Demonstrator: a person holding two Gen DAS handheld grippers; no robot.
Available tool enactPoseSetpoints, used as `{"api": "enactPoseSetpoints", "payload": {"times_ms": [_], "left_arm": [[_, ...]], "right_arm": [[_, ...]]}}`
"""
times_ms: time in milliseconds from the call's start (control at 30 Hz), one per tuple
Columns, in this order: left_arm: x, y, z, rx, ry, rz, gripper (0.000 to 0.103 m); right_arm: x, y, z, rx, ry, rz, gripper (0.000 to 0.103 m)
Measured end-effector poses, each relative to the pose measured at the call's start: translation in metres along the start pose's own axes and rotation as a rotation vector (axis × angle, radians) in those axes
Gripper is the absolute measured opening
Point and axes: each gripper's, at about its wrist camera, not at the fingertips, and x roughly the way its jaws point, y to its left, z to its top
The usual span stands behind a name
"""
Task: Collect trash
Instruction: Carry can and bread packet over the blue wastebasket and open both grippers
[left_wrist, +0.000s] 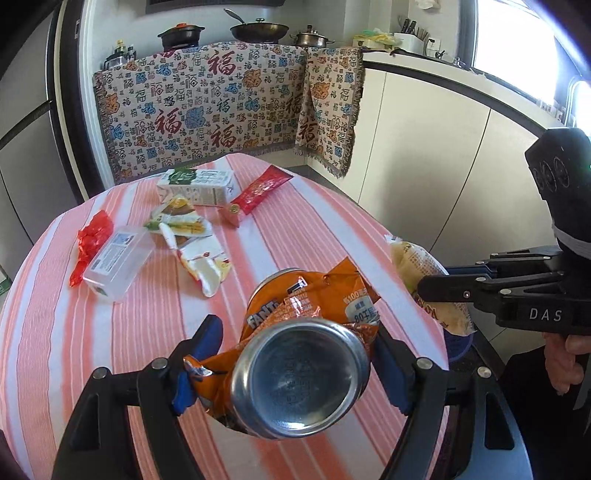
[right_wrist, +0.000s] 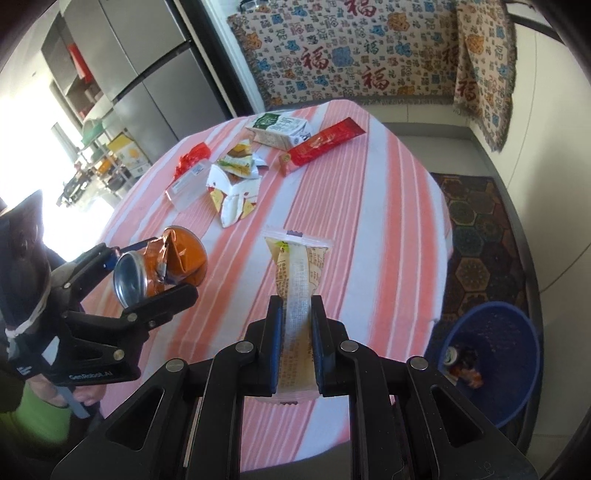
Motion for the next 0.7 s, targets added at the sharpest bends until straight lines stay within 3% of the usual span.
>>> {"api": "enactPoseSetpoints", "payload": {"times_ms": [167, 433, 700], "left_arm": [[0.013, -0.036, 0.015, 0.025, 0.005, -0.046, 0.079], [0.047, -0.126, 0.040, 0.085, 0.031, -0.217, 0.079], [0.114, -0.212, 0.053, 0.120, 0.101, -0.349, 0.079]], "right_arm": [[-0.017, -0.041, -0.008, 0.047, -0.026, -0.054, 0.013], [-0.055, -0.152, -0.034, 0.200, -0.047, -0.262, 0.013], [-0.068, -0.242, -0.061, 0.334, -0.049, -0.349, 0.014]]}}
